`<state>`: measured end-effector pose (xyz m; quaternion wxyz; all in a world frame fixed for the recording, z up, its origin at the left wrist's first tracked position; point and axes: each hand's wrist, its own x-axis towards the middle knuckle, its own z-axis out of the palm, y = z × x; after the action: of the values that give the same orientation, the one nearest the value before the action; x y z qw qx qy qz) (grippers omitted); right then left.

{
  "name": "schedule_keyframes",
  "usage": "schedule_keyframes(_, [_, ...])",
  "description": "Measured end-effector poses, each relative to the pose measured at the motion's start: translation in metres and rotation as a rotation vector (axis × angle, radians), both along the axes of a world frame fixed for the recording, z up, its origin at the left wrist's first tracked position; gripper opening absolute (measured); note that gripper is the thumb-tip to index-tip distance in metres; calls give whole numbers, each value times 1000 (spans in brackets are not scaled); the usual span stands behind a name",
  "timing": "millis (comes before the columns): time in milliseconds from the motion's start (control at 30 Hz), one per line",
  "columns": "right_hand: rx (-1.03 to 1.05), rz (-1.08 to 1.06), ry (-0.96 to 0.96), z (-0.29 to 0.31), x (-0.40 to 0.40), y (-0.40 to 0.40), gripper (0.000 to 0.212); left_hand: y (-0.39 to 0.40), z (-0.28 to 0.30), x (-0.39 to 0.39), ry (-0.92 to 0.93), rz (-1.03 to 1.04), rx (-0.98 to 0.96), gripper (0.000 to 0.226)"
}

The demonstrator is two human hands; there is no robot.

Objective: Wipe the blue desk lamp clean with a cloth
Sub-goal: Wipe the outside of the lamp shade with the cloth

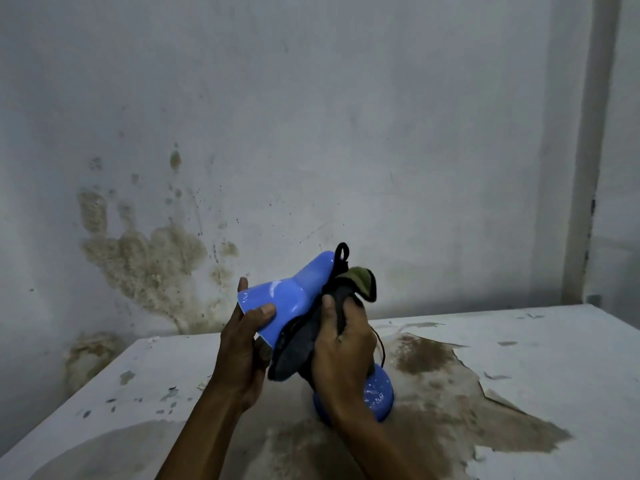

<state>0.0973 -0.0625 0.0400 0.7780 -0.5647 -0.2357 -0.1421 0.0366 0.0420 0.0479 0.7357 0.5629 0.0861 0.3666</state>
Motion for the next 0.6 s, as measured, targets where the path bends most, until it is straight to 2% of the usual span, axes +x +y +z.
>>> schedule_keyframes(133, [-105,97,-14,-27,-28,-2,16,-3,3,6,-17,0,-54,101])
schedule_keyframes(233, [-104,221,-53,-41,-43,-2,37,-3,1,5,-24,15,-75,99])
schedule_keyframes(300, [-70,261,-45,-36,-41,-1,41,-1,-2,4,-15,-21,-67,86])
schedule_keyframes(367, [-65,243,20,-24,-35,0,36,1,-2,2,-1,-51,-51,82])
schedule_keyframes(500, [-16,152,167,4,-16,0,34,-3,-1,4,6,-35,-14,96])
schedule_keyframes(600, [-68,109,-17,12,-11,-1,42,-8,1,3,-11,-21,-1,97])
